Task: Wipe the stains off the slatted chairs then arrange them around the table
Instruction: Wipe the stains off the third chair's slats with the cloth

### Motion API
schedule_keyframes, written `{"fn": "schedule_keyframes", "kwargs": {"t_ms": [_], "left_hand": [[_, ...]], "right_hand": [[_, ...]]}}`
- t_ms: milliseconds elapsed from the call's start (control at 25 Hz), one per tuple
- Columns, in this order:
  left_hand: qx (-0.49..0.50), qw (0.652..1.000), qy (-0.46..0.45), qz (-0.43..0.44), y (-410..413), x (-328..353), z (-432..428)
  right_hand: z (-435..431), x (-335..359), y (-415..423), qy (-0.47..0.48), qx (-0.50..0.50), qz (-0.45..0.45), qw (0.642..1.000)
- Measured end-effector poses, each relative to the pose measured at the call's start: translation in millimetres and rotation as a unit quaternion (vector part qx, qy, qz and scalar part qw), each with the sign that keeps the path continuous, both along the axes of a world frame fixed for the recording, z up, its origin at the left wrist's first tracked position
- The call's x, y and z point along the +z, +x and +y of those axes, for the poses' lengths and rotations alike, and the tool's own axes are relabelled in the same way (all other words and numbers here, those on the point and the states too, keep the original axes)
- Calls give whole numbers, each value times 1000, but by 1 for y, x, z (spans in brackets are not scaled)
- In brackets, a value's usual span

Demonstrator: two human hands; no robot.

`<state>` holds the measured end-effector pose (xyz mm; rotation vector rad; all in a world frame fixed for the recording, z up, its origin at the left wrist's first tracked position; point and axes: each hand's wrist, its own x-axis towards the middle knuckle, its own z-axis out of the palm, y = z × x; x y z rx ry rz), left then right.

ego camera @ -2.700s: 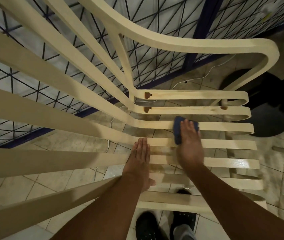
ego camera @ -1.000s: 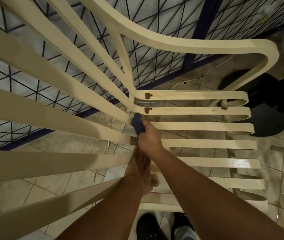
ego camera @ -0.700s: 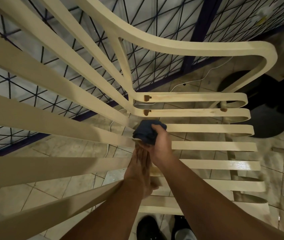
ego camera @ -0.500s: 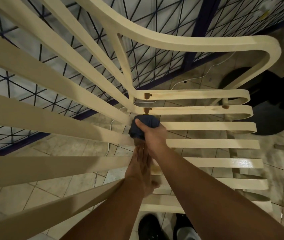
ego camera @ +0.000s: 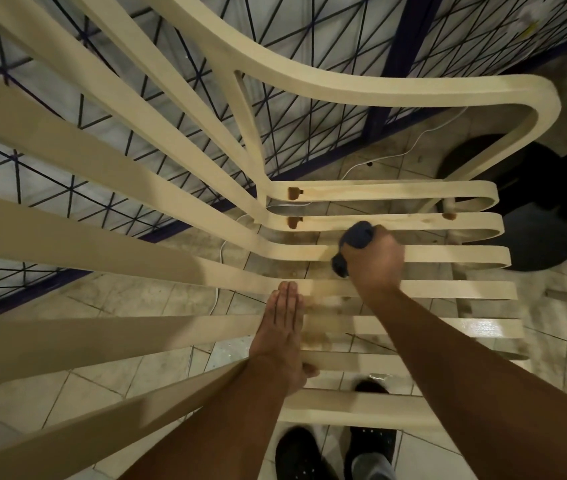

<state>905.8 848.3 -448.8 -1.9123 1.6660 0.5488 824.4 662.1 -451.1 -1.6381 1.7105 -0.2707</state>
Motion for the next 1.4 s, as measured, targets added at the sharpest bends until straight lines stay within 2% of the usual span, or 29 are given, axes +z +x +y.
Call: {"fn": "schedule_keyframes", "kwargs": {"t_ms": [160, 280, 400, 560, 680, 840, 1120, 1320, 1400], "left_hand": [[18, 1000, -7, 20, 2, -1, 1], [16, 1000, -5, 20, 1, 0, 0], [9, 1000, 2, 13, 1, 0, -2], [-19, 999, 28, -10, -1, -3, -3], [-20, 999, 42, -11, -1, -4, -4], [-10, 1000, 19, -10, -2, -1, -3], [18, 999, 11, 42, 2, 2, 2], [5, 999, 11, 34, 2, 4, 1], [5, 999, 13, 38, 2, 4, 1]], "right_hand": [[-19, 1, -47, -26, -75, 21, 997], [-6, 10, -37, -26, -80, 18, 996], [19, 9, 3, -3, -36, 9, 999], [48, 4, 70, 21, 80, 20, 996], [43, 0, 90, 26, 109, 40, 993], [30, 7, 48, -25, 142, 88, 986], [-33, 2, -82, -50, 21, 46, 997], [-55, 10, -113, -53, 116, 59, 990], [-33, 8, -117, -55, 140, 22, 988]]}}
